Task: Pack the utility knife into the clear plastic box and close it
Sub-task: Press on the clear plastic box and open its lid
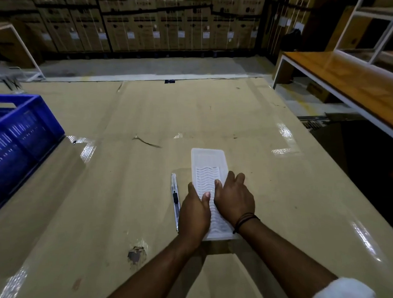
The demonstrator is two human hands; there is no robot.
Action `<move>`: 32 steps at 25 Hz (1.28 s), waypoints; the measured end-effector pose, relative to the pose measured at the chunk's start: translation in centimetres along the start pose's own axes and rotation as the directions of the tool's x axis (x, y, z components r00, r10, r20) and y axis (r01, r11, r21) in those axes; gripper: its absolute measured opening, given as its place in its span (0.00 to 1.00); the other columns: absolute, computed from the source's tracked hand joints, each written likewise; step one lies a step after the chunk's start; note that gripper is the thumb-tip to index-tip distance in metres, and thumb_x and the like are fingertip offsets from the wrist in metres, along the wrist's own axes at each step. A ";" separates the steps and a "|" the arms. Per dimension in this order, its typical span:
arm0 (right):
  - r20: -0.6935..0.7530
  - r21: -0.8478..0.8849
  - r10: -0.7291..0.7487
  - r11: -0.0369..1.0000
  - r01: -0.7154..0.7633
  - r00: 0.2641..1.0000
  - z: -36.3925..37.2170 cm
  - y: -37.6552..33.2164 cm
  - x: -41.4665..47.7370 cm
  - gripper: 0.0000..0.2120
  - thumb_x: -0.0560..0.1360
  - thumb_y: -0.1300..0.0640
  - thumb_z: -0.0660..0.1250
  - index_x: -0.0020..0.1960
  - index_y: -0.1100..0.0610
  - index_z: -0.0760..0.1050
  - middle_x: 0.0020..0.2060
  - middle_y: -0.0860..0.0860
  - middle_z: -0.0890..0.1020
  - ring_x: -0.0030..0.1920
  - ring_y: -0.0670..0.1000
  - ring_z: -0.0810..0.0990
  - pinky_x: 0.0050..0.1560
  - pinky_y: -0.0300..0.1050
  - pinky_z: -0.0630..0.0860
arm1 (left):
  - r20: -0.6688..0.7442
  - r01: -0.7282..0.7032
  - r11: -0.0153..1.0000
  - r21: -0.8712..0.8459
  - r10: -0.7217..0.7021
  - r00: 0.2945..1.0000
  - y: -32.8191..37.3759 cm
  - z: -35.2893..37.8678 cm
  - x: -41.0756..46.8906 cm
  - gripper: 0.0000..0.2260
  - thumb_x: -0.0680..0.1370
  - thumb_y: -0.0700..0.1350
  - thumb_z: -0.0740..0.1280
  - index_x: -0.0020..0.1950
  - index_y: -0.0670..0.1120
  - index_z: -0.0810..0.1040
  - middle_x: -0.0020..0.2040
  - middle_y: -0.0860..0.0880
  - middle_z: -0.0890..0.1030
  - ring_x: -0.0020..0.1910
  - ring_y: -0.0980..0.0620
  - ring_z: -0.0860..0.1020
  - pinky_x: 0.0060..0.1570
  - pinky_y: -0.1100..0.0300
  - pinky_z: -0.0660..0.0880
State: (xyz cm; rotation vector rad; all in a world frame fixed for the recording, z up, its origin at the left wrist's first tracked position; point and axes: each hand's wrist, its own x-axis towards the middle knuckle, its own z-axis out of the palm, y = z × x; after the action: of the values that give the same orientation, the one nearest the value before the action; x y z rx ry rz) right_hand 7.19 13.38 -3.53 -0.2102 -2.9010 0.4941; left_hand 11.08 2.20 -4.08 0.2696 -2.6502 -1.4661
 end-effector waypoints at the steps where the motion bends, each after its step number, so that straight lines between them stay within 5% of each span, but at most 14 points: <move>1: -0.012 -0.003 -0.009 1.000 0.009 1.000 0.0 0.0 -0.1 0.19 0.82 0.43 0.56 0.60 0.58 0.69 0.54 0.59 0.74 0.44 0.60 0.82 0.37 0.50 0.76 | -0.020 -0.014 1.000 0.002 0.014 1.000 0.0 0.0 -0.1 0.22 0.84 0.54 0.60 0.76 0.46 0.66 0.68 0.48 0.80 0.63 0.46 0.80 0.56 0.58 0.74; 6: -0.018 -0.001 -0.022 1.000 0.022 1.000 -0.6 -0.2 0.3 0.18 0.82 0.44 0.56 0.61 0.57 0.70 0.56 0.58 0.75 0.48 0.59 0.81 0.42 0.51 0.78 | 0.012 0.000 0.996 -0.084 0.001 1.000 0.2 -0.5 0.3 0.19 0.84 0.53 0.60 0.72 0.47 0.70 0.66 0.48 0.81 0.61 0.46 0.81 0.59 0.54 0.77; 10: 0.081 0.026 0.005 1.000 -0.007 0.997 -0.5 1.0 -1.2 0.23 0.82 0.39 0.52 0.67 0.55 0.66 0.57 0.59 0.75 0.48 0.62 0.82 0.45 0.53 0.78 | 0.053 0.017 0.990 -0.139 -0.009 0.999 -0.3 -1.0 -1.6 0.16 0.84 0.53 0.59 0.70 0.50 0.70 0.63 0.53 0.80 0.62 0.49 0.80 0.57 0.60 0.74; 15: 0.125 0.036 0.020 0.999 -0.025 0.992 -0.1 1.9 -3.0 0.29 0.81 0.35 0.49 0.74 0.53 0.59 0.55 0.60 0.77 0.48 0.62 0.82 0.43 0.51 0.74 | 0.066 0.083 0.997 -0.003 -0.083 0.994 -0.4 0.0 -3.6 0.28 0.85 0.54 0.57 0.82 0.47 0.54 0.73 0.48 0.74 0.70 0.48 0.75 0.58 0.63 0.67; 20: 0.114 -0.041 0.004 0.999 0.000 0.993 0.0 1.6 -2.4 0.30 0.82 0.37 0.49 0.75 0.56 0.58 0.53 0.62 0.79 0.46 0.63 0.83 0.39 0.49 0.70 | 0.085 0.088 0.996 -0.016 -0.086 0.993 0.2 -0.1 -3.1 0.28 0.85 0.51 0.58 0.82 0.45 0.54 0.74 0.46 0.73 0.70 0.47 0.74 0.60 0.64 0.66; 24: 0.179 -0.060 0.021 0.998 -0.011 0.984 -1.1 0.8 -1.2 0.30 0.82 0.39 0.51 0.75 0.58 0.60 0.58 0.62 0.76 0.51 0.63 0.82 0.44 0.52 0.75 | 0.106 0.059 0.997 -0.050 -0.053 0.993 0.1 -0.3 -1.3 0.26 0.84 0.49 0.62 0.79 0.44 0.59 0.75 0.45 0.72 0.70 0.46 0.74 0.68 0.54 0.72; 27: 0.038 -0.171 -0.189 0.966 0.192 0.981 -2.5 0.7 -1.5 0.26 0.81 0.42 0.57 0.72 0.58 0.67 0.61 0.60 0.74 0.54 0.60 0.78 0.49 0.52 0.78 | 0.210 0.007 0.998 0.061 -0.020 0.977 -0.4 -1.5 1.1 0.32 0.82 0.50 0.64 0.82 0.51 0.53 0.83 0.46 0.56 0.78 0.45 0.64 0.73 0.46 0.69; 29: -0.082 -0.104 -0.450 0.891 0.442 0.889 -2.7 0.9 -3.5 0.21 0.77 0.44 0.63 0.63 0.57 0.75 0.56 0.57 0.77 0.52 0.58 0.77 0.49 0.51 0.78 | 0.215 -0.121 0.963 0.242 0.068 0.974 -1.0 -2.4 3.0 0.28 0.83 0.49 0.61 0.82 0.58 0.56 0.84 0.49 0.45 0.82 0.44 0.51 0.76 0.43 0.63; 32: -0.072 -0.022 -0.636 0.771 0.636 0.769 -0.9 1.4 -7.2 0.24 0.75 0.40 0.66 0.59 0.58 0.79 0.57 0.57 0.80 0.57 0.58 0.78 0.58 0.51 0.77 | 0.232 -0.354 0.804 0.478 0.273 0.934 -1.1 -2.7 5.7 0.21 0.84 0.50 0.57 0.78 0.58 0.65 0.84 0.50 0.51 0.83 0.39 0.45 0.80 0.41 0.51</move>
State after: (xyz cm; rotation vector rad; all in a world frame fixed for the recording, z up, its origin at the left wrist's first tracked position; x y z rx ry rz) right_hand 14.53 13.71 -4.31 0.7281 -2.6530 0.3492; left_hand 6.11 -1.80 -3.58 -0.2560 -2.9784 -0.6838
